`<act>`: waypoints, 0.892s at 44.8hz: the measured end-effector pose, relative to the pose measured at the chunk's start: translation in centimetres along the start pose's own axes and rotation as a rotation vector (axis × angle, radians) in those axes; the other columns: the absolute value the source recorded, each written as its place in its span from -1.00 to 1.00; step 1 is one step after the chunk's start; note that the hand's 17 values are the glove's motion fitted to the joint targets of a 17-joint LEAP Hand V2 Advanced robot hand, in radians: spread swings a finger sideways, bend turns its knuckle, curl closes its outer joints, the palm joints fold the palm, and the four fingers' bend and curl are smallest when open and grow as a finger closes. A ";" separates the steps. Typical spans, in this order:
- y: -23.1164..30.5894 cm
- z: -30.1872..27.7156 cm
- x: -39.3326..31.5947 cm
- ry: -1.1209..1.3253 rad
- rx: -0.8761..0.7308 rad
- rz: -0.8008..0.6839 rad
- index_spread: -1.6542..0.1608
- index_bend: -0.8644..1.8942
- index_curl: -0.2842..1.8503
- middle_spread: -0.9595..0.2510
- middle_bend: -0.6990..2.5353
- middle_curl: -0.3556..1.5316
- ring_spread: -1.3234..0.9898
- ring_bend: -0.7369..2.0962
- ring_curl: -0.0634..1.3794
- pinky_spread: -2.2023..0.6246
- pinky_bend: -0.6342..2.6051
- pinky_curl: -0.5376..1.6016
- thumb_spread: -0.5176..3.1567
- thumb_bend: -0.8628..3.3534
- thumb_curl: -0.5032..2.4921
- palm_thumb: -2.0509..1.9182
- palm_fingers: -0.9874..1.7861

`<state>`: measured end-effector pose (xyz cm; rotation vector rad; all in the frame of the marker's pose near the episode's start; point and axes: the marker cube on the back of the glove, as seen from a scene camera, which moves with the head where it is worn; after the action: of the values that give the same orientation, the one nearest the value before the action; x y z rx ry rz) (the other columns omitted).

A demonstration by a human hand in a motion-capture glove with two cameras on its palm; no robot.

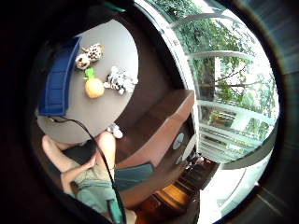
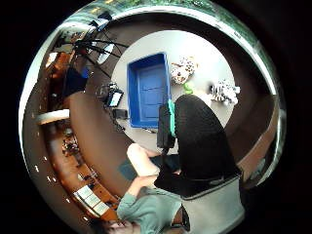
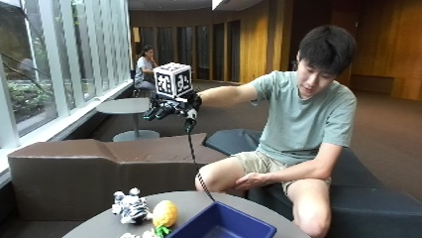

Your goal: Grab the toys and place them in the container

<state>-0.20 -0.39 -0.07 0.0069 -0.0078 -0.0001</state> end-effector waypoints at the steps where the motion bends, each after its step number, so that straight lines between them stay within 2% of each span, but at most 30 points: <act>1: -0.1 0.0 0.0 -0.002 0.001 0.000 0.71 -0.39 -0.74 0.57 -0.50 -0.60 0.13 -0.29 -0.86 0.56 -0.27 -0.39 -0.47 -0.58 -0.66 0.05 -0.34; 7: -0.8 -0.1 -0.5 -0.029 0.020 -0.007 0.64 -0.36 -0.73 0.57 -0.48 -0.56 0.12 -0.24 -0.79 0.56 -0.17 -0.30 -0.23 -0.58 -0.63 0.04 -0.39; 14: -1.4 -0.5 -0.9 -0.022 0.041 -0.007 0.61 -0.33 -0.71 0.58 -0.46 -0.51 0.11 -0.18 -0.73 0.57 -0.09 -0.25 -0.07 -0.58 -0.60 0.04 -0.38; 27: -2.8 1.2 -1.4 -0.051 0.008 -0.001 0.60 -0.33 -0.68 0.49 -0.45 -0.42 0.10 -0.13 -0.65 0.56 -0.07 -0.21 0.04 -0.59 -0.55 0.03 -0.41; 34: -4.8 4.8 -1.1 -0.092 -0.020 -0.004 0.60 -0.34 -0.67 0.54 -0.46 -0.39 0.11 -0.13 -0.63 0.57 -0.05 -0.20 0.06 -0.59 -0.53 0.03 -0.42; 40: -6.7 10.7 -0.7 -0.122 -0.028 -0.023 0.60 -0.34 -0.66 0.56 -0.46 -0.37 0.11 -0.14 -0.62 0.57 -0.02 -0.19 0.06 -0.59 -0.52 0.04 -0.43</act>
<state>-0.99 -7.18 10.61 -0.0206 -0.1293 -0.0233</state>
